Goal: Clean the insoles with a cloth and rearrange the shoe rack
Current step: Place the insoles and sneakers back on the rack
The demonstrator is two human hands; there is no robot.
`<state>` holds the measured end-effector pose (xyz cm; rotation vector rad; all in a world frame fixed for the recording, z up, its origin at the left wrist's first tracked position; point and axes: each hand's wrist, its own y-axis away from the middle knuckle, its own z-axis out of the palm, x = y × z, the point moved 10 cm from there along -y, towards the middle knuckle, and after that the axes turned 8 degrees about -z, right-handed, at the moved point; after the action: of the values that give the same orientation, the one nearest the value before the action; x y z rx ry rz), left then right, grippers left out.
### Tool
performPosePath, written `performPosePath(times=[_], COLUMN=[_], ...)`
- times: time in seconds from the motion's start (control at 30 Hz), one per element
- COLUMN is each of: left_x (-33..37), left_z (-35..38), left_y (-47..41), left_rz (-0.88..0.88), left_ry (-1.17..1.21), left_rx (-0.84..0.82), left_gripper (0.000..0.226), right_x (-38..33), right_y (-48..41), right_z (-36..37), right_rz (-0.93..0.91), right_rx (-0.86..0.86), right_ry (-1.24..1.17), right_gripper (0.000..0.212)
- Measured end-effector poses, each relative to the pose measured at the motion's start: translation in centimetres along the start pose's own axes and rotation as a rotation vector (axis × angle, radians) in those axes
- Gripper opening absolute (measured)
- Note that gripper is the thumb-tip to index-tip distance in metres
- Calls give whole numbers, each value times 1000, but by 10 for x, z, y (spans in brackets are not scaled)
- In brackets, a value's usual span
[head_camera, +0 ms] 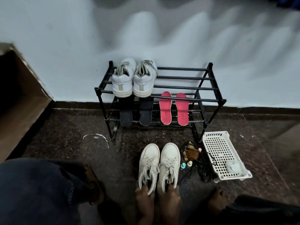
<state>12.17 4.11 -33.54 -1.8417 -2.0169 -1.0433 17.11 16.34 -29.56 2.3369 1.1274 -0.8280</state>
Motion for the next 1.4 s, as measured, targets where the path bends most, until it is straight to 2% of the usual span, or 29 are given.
performPosePath(times=[0.13, 0.23, 0.3, 0.33, 0.37, 0.43, 0.5, 0.57, 0.7, 0.8, 0.87, 1.13, 1.4], left_x=[37, 67, 85, 93, 104, 135, 165, 189, 239, 272, 290, 341, 336], left_z=[-33, -64, -85, -96, -110, -138, -169, -193, -221, -234, -237, -238, -216], left_y=[4, 11, 19, 22, 27, 36, 47, 44, 20, -7, -38, -148, -183], left_rz=[86, 112, 172, 191, 198, 208, 233, 267, 265, 236, 214, 129, 9], left_ry=[69, 67, 75, 112, 136, 174, 284, 276, 213, 204, 196, 203, 137], left_rx=[93, 123, 235, 334, 355, 337, 304, 394, 414, 284, 249, 337, 395], left_gripper=[33, 34, 31, 34, 43, 51, 32, 17, 21, 23, 30, 37, 30], right_x=[-57, -76, -78, -82, -89, -110, -130, -147, -176, -194, -205, -233, -236], right_y=[2, -2, -10, -14, -18, -26, -34, -48, -92, -130, -158, -274, -323], right_z=[-46, -83, -101, -111, -119, -143, -170, -195, -227, -243, -248, -229, -192], right_rz=[-266, -285, -193, -168, -187, -272, -288, -300, -347, -345, -342, -338, -350], right_rx=[15, 91, 119, 123, 128, 182, 223, 236, 196, 229, 268, 231, 235], right_ry=[17, 26, 13, 24, 29, 55, 59, 28, -8, -3, 12, 33, 167], right_gripper=[37, 38, 32, 39, 40, 38, 37, 39, 38, 38, 40, 35, 35])
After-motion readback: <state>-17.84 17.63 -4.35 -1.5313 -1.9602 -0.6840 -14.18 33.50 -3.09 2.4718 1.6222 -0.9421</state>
